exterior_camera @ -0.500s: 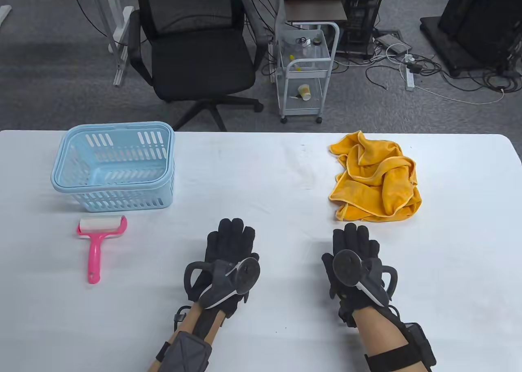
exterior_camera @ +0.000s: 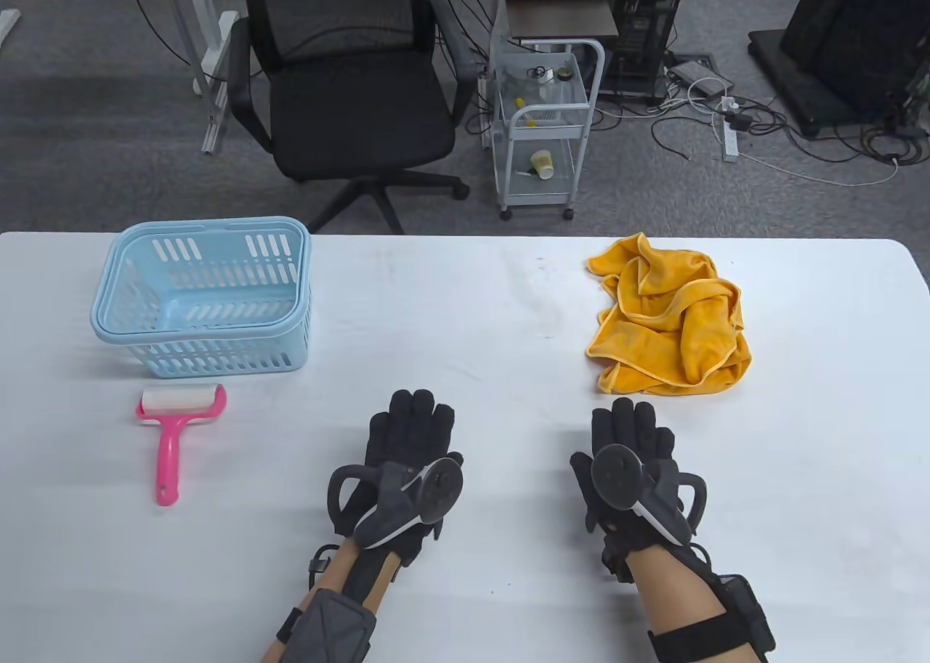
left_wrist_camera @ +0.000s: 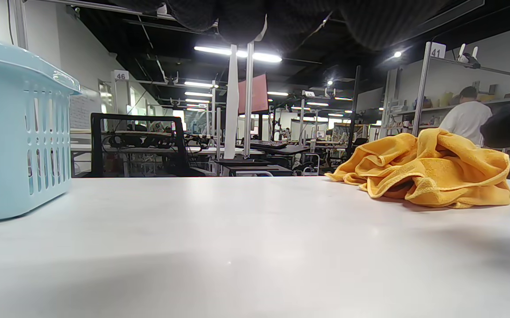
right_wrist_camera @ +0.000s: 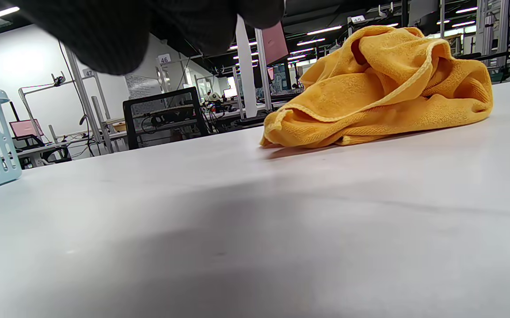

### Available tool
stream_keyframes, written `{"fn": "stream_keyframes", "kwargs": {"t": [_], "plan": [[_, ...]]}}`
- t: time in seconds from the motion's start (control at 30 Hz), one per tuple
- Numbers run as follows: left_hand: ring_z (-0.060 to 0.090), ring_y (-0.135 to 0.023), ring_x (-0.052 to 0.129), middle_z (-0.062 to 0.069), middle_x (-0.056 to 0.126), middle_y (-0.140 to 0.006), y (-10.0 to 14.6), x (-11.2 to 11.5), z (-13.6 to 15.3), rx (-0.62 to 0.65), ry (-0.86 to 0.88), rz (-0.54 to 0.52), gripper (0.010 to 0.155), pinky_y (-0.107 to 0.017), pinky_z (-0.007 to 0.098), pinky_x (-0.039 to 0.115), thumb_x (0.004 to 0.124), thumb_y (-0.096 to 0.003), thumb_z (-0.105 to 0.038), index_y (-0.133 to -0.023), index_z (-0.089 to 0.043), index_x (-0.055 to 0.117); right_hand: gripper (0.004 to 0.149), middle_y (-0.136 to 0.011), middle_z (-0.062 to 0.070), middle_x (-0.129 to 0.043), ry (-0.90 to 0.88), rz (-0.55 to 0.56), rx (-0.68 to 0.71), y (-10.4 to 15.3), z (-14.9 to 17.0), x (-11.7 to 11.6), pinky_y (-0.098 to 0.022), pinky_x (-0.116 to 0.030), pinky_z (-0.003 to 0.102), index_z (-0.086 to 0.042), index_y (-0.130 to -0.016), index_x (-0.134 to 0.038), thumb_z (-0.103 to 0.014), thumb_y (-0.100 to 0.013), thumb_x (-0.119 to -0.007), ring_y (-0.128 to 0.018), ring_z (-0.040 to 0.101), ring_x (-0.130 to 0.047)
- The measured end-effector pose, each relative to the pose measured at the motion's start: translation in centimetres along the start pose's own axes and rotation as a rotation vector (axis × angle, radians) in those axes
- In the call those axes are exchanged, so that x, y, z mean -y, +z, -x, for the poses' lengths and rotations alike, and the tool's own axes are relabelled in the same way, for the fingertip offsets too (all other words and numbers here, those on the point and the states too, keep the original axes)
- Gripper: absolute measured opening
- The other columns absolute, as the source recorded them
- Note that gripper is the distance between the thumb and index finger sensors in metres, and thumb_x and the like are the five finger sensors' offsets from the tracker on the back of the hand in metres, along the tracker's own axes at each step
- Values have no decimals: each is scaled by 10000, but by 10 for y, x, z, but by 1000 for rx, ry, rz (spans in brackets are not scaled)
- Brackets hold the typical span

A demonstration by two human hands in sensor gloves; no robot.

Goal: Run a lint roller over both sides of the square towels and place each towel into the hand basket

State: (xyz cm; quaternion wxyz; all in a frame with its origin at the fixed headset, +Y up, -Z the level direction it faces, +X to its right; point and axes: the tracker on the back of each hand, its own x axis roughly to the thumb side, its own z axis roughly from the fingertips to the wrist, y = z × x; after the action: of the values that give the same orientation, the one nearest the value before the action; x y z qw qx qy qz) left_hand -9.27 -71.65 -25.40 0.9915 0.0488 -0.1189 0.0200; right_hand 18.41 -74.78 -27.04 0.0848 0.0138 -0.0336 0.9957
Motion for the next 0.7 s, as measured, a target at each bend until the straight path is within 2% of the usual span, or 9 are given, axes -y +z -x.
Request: {"fn": "stream_keyframes", "kwargs": {"t": [0.27, 0.4, 0.47, 0.6, 0.7], "plan": [[426, -1113, 390, 107, 413, -1203, -1, 0, -1, 3, -1, 5, 645, -737, 604, 429, 637, -506, -560, -1071, -268, 530, 748, -1148, 156, -317, -49, -27, -48, -11, 3, 1, -678, -342, 638, -142, -1119, -442, -544, -546, -704, -1014, 416, -181], [426, -1114, 390, 108, 412, -1204, -1, 0, -2, 2, -3, 8, 649, -738, 603, 428, 638, -505, -563, -1072, -267, 527, 794, -1149, 168, -305, -5, -11, -103, -34, 15, 23, -678, -356, 644, -153, -1126, -360, -563, -539, -705, -1014, 433, -187], [426, -1114, 393, 109, 415, -1204, -1, -1, -2, 2, -6, 2, 648, -738, 603, 429, 640, -504, -563, -1070, -268, 531, 782, -1152, 167, -301, 6, 9, -162, -56, 28, 46, -681, -352, 646, -186, -1128, -318, -543, -548, -701, -1018, 433, -183], [425, -1114, 396, 108, 416, -1203, -1, -2, 0, -5, -1, -5, 651, -738, 603, 431, 641, -502, -564, -1071, -267, 530, 708, -1152, 152, -307, -5, 40, -260, -95, 55, 84, -690, -357, 644, -233, -1120, -297, -429, -569, -697, -1026, 424, -192], [426, -1114, 396, 107, 417, -1203, -2, -3, 2, -11, 6, -8, 649, -739, 602, 430, 641, -503, -564, -1070, -268, 530, 679, -1156, 147, -316, -26, 58, -321, -117, 72, 102, -698, -360, 650, -292, -1112, -312, -365, -572, -717, -1036, 421, -202]]}}
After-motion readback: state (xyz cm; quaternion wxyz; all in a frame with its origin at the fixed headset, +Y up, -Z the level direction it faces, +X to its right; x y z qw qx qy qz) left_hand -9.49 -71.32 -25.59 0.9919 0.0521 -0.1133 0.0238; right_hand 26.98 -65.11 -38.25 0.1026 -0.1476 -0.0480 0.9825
